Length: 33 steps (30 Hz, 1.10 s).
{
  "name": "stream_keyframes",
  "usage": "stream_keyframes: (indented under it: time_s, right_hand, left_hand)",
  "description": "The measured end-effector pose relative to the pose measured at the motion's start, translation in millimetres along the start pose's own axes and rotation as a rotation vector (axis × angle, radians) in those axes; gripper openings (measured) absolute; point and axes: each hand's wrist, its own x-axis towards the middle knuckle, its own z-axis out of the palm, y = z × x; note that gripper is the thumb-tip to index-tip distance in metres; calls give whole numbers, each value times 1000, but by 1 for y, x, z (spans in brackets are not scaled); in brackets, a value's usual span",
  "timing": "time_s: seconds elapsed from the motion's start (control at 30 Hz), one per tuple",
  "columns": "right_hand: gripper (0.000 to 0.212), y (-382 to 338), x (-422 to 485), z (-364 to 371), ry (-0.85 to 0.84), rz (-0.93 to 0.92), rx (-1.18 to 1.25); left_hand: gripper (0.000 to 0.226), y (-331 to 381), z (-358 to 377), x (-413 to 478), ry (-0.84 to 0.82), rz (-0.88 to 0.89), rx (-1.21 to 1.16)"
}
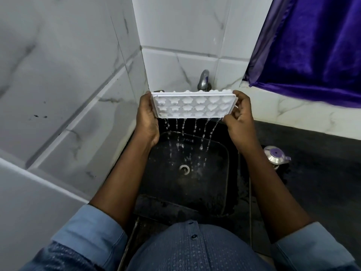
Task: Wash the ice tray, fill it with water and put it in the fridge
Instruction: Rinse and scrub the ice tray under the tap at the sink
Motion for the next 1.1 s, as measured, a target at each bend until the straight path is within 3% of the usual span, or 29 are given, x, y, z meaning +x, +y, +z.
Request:
stream_keyframes:
  time_s: [0.6,1.1]
  right_hand:
    - [67,-23,-4,-2,92,-125,17]
    - [67,-34,-9,1,45,-228,94]
  left_hand:
    - [41,18,3,-3,-75,318,11]
    - [48,28,10,-9,-102,422,-46]
